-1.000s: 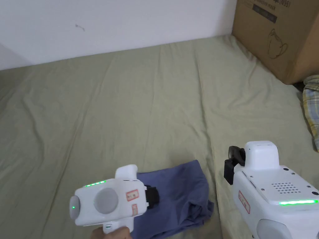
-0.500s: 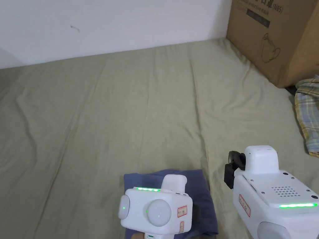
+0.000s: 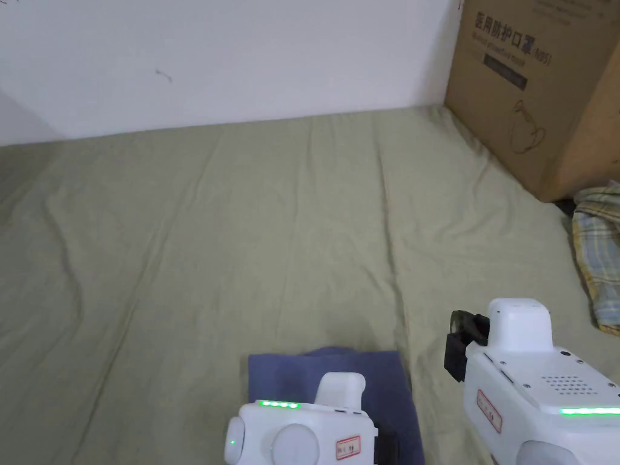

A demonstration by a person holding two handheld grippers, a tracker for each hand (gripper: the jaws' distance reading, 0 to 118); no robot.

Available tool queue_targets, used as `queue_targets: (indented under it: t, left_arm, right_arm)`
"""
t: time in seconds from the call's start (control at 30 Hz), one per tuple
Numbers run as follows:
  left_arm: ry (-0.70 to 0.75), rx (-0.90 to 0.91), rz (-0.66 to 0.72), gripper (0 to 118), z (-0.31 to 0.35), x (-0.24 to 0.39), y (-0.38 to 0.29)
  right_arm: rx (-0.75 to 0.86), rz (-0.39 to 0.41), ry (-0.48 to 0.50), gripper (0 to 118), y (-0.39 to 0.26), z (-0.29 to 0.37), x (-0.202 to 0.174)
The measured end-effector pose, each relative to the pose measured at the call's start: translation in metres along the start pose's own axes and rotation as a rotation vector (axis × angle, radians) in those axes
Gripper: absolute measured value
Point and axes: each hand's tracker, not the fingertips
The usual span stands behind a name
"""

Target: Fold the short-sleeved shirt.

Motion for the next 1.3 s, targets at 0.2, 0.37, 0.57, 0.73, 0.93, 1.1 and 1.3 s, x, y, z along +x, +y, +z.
queue_targets:
  t: [0.2, 0.37, 0.57, 0.73, 0.93, 1.1, 1.3]
  left_arm:
    - [0.021, 0.142, 0.043, 3, 0.067, -0.04, 0.005]
    - [0.024, 0.257, 0.188, 3, 0.116, -0.083, -0.005]
    - [0.087, 0.285, 0.281, 3, 0.147, -0.123, -0.038]
    - [0.055, 0.272, 0.355, 3, 0.146, -0.143, -0.056]
    - [0.033, 0.249, 0.392, 4, 0.132, -0.155, -0.054]
    - [-0.012, 0.236, 0.417, 36, 0.12, -0.163, -0.044]
    - [-0.097, 0.193, 0.419, 102, 0.101, -0.175, -0.025]
  right_arm:
    - [-0.04, 0.062, 0.13, 1, 0.026, 0.0, -0.022]
    - [-0.196, 0.086, 0.253, 1, 0.039, -0.021, -0.059]
    - [-0.45, 0.199, 0.302, 1, -0.008, -0.083, -0.1]
    - [-0.592, 0.183, 0.284, 1, -0.043, -0.109, -0.106]
    - [-0.629, 0.16, 0.29, 1, -0.051, -0.118, -0.103]
    - [-0.638, 0.167, 0.295, 1, -0.054, -0.124, -0.102]
    - [-0.651, 0.125, 0.313, 1, -0.054, -0.124, -0.096]
